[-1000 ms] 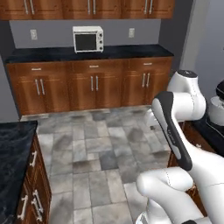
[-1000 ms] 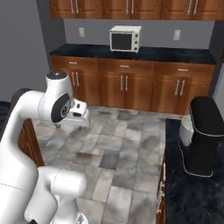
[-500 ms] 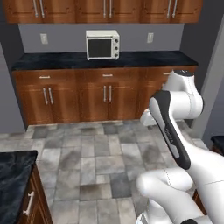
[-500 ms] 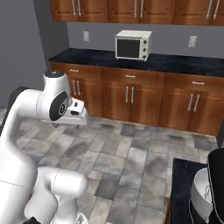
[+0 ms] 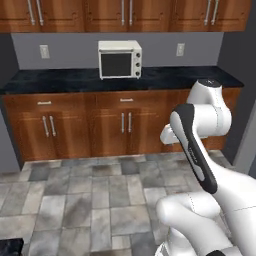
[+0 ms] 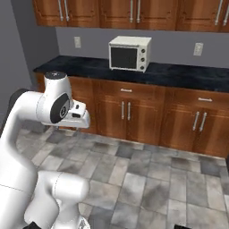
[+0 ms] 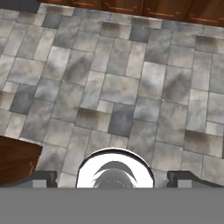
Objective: Navigate to the toaster oven.
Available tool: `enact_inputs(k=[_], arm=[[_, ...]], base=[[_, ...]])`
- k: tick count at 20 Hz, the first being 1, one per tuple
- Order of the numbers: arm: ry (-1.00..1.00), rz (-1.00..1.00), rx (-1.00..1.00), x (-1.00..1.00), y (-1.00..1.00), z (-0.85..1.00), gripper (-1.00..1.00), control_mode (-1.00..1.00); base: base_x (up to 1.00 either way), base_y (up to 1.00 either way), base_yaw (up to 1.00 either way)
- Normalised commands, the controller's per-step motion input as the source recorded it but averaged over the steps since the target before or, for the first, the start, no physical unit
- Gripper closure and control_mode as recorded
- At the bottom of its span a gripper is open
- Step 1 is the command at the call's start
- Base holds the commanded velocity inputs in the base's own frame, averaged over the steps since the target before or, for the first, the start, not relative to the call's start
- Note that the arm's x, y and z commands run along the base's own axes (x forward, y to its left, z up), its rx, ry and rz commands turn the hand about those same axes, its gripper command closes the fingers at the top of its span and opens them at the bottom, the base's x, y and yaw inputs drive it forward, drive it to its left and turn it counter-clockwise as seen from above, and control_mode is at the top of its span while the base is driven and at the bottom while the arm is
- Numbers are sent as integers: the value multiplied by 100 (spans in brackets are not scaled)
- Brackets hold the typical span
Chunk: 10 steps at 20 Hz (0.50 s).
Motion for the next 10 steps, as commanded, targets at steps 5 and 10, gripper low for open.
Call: enact_inputs(k=[5,10], arm=[[0,0,0,0,0,0,-100,100],[0,0,0,0,0,0,-100,100]], base=[[100,0,-2],[100,1,-6]])
